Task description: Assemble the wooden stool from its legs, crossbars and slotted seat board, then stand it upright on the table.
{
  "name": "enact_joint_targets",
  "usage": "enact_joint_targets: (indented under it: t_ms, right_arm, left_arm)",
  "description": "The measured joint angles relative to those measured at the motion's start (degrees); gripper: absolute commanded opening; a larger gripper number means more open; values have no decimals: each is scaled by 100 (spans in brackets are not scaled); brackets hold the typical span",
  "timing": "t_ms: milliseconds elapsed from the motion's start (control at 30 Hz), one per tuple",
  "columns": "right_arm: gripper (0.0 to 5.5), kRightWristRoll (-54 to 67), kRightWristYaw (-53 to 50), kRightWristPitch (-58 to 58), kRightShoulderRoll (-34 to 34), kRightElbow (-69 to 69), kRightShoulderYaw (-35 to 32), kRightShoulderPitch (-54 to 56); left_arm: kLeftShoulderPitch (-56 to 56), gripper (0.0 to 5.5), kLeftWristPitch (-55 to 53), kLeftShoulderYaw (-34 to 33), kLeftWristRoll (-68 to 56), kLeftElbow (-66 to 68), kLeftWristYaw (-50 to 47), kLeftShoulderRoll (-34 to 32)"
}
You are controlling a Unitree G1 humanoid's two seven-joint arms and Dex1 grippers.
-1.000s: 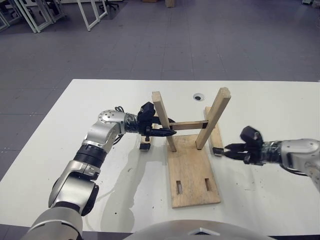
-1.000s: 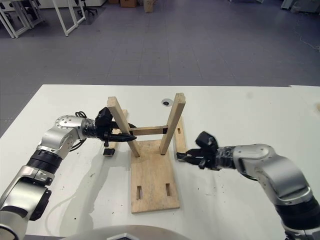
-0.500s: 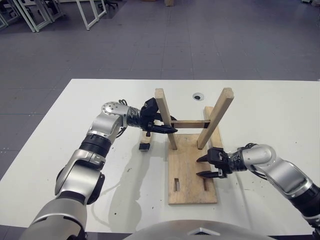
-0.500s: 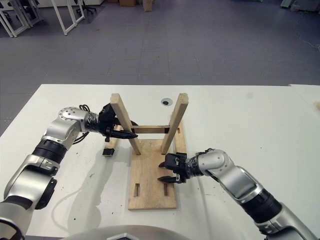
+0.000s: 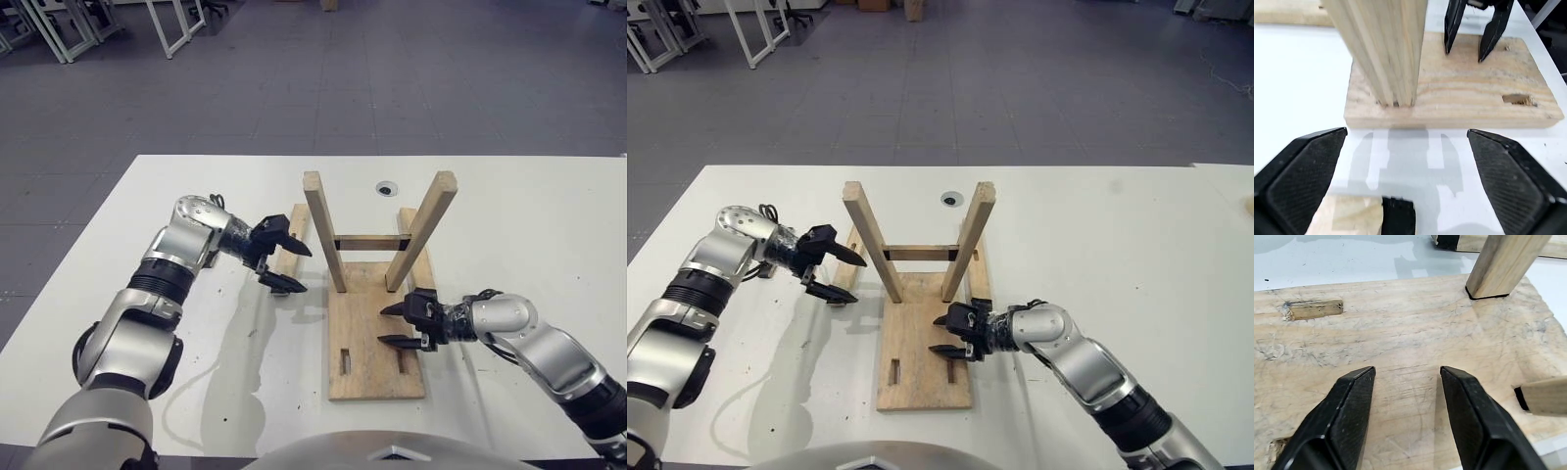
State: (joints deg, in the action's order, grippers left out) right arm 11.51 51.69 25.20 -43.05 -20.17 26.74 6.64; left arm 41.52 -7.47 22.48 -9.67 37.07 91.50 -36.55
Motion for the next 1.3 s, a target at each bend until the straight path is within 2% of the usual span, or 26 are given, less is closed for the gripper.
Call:
enact_joint_targets:
  t_ms: [100, 167, 267, 367, 467, 533, 700, 867, 1033, 1300]
  right_arm:
    - [246, 5, -6, 146, -44, -129, -146, -73]
    - [246, 9, 67, 428, -344, -361, -398, -104]
    - [246, 150, 242, 784, -714, -792, -747, -149]
    - [246, 387, 178, 1111, -736, -1239, -1068, -173]
    - [246, 479, -156, 1457, -524, -1598, -1222, -286]
    - [246, 608, -305, 1644, -393, -1781, -1218, -361]
    - [246, 668, -568, 1873, -191, -1975, -1197, -350]
    - [246, 684, -636, 1944, -132, -1995, -1197, -282]
    - [246, 722, -678, 2060, -62, -1989, -1218, -153]
    - [246, 922, -764, 2262, -8, -2015, -1282, -33]
  left_arm:
    - [170, 454, -89, -112, 179, -1, -113, -321]
    - [165, 454, -156, -622, 267, -10, -1121, -436]
    - [-384, 454, -967, -1646, 191, -688, -3000, -400]
    - [-1390, 454, -2184, -2806, -82, -1899, -4911, 152]
    - [-1980, 454, -2886, -3468, -119, -2715, -6335, 706]
    - [-2192, 454, -2956, -3618, -26, -2655, -6829, 851]
    - [-2325, 454, -2657, -3627, 105, -1744, -7155, 879]
    - [-2219, 454, -2111, -3560, 115, -625, -6620, 605]
    - [-1890, 367, -1657, -3380, 202, 260, -6289, 345]
    - [-2373, 231, -1424, -3166, 180, -267, -6176, 462]
